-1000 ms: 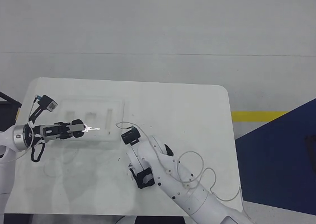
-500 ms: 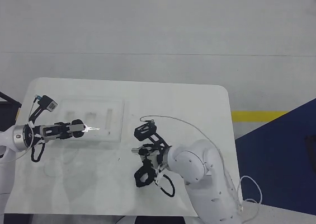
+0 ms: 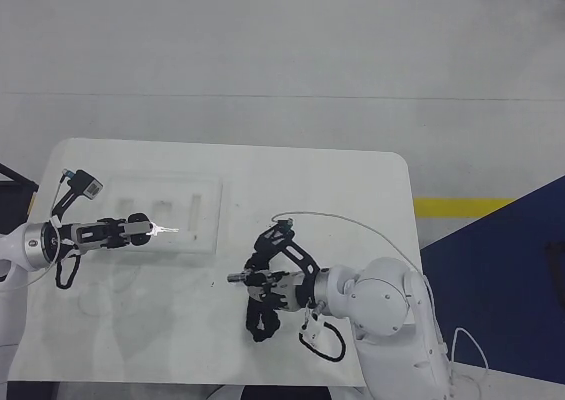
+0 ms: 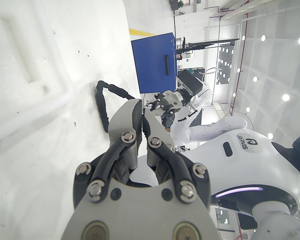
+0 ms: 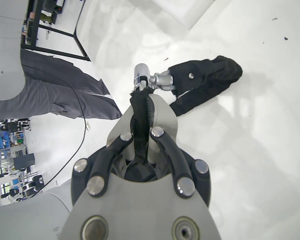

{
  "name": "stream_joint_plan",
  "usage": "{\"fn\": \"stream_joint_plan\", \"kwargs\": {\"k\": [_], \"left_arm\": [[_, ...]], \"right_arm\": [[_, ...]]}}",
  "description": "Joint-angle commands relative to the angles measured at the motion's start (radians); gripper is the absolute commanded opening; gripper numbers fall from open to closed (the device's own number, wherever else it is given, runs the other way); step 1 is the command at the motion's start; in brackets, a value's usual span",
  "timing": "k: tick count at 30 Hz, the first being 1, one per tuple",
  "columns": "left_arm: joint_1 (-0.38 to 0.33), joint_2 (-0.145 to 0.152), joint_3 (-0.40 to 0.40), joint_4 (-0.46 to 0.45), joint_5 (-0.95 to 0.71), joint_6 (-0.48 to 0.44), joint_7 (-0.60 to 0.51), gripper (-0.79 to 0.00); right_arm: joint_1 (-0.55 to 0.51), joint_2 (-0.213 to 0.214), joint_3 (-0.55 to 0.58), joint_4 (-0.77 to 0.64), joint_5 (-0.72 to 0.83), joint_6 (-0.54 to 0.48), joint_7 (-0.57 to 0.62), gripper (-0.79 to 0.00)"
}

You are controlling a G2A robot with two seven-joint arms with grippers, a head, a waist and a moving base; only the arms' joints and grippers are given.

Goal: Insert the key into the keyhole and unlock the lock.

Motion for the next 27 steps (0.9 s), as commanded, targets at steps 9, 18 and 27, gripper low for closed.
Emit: {"fn": "stream_joint_plan", "kwargs": {"k": [9,18,27], "left_arm": [[0.0,0.0,0.0,0.0,0.0,0.0,0.0,-0.785],[0.0,0.0,0.0,0.0,0.0,0.0,0.0,-0.785],[0.0,0.0,0.0,0.0,0.0,0.0,0.0,-0.785]], "right_arm": [[-0.087,0.022,0.043,0.078,0.576,-0.173,-0.24,-0.785],[0.032,0.051,0.031,0.253,0.882,-0.249,-0.065,-0.785],[0.043,0.055,0.039,0.263,0.864,-0.259,-0.069,-0.785]]}}
